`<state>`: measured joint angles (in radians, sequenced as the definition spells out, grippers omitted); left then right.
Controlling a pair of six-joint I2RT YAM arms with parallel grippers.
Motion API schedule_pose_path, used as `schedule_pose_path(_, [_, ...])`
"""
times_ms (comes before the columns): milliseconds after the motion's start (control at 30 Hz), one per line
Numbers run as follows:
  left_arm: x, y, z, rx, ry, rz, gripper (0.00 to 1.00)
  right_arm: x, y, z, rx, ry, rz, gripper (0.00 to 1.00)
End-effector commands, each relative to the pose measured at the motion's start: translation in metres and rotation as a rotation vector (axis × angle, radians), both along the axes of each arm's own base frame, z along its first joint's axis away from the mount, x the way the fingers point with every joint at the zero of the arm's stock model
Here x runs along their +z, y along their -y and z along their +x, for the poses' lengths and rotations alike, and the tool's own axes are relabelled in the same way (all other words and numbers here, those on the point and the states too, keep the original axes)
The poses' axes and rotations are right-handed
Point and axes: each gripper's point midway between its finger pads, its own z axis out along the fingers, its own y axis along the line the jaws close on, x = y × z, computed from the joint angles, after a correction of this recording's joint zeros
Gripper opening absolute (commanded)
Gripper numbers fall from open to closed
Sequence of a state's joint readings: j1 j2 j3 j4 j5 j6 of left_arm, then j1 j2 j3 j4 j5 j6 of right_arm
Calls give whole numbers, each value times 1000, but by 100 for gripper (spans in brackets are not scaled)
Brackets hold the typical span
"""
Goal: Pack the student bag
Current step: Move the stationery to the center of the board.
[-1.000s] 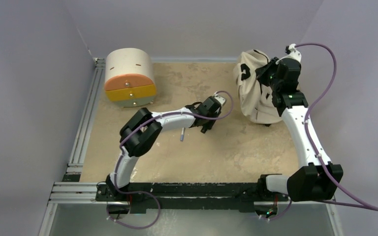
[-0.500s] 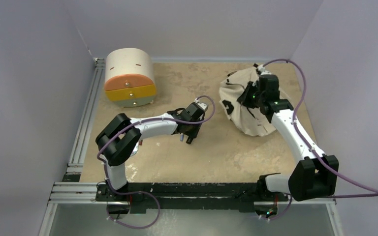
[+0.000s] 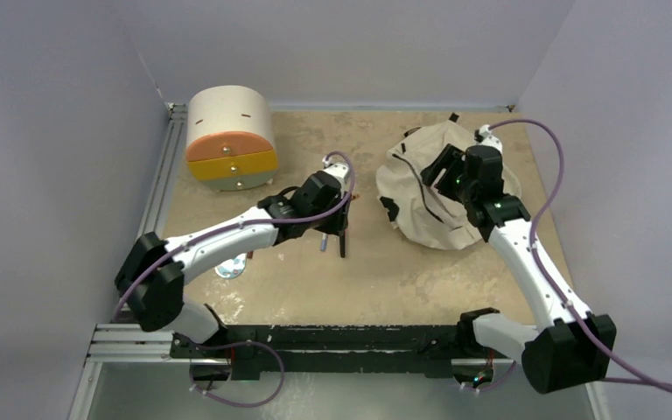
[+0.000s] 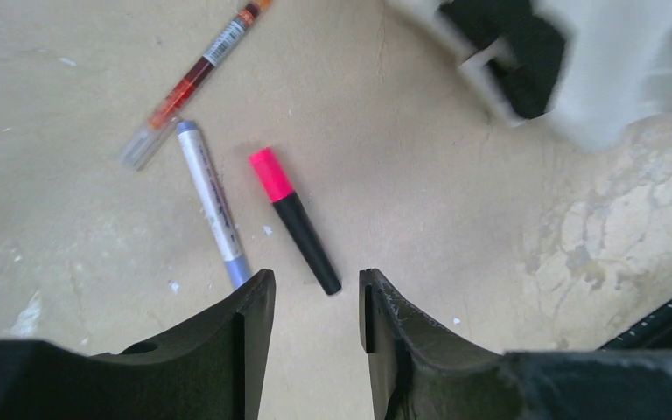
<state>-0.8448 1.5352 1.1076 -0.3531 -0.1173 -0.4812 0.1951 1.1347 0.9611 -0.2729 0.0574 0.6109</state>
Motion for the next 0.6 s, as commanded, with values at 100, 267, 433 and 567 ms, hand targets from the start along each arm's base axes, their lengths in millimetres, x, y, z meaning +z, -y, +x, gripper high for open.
schedule_pose_path(100, [90,-9,10,33,215,-146,43,58,39,10,-268,222,34,70])
schedule_pose_path(267, [149,20,33,-66,370,-199,47,26,54,11,-340,143,30,72])
schedule_pose_path(433, [176,59,53,-176,464,-253,48,-4,70,14,-377,71,49,77])
schedule_pose_path(567, [177,99,63,-302,481,-289,48,-22,79,17,-405,52,76,75])
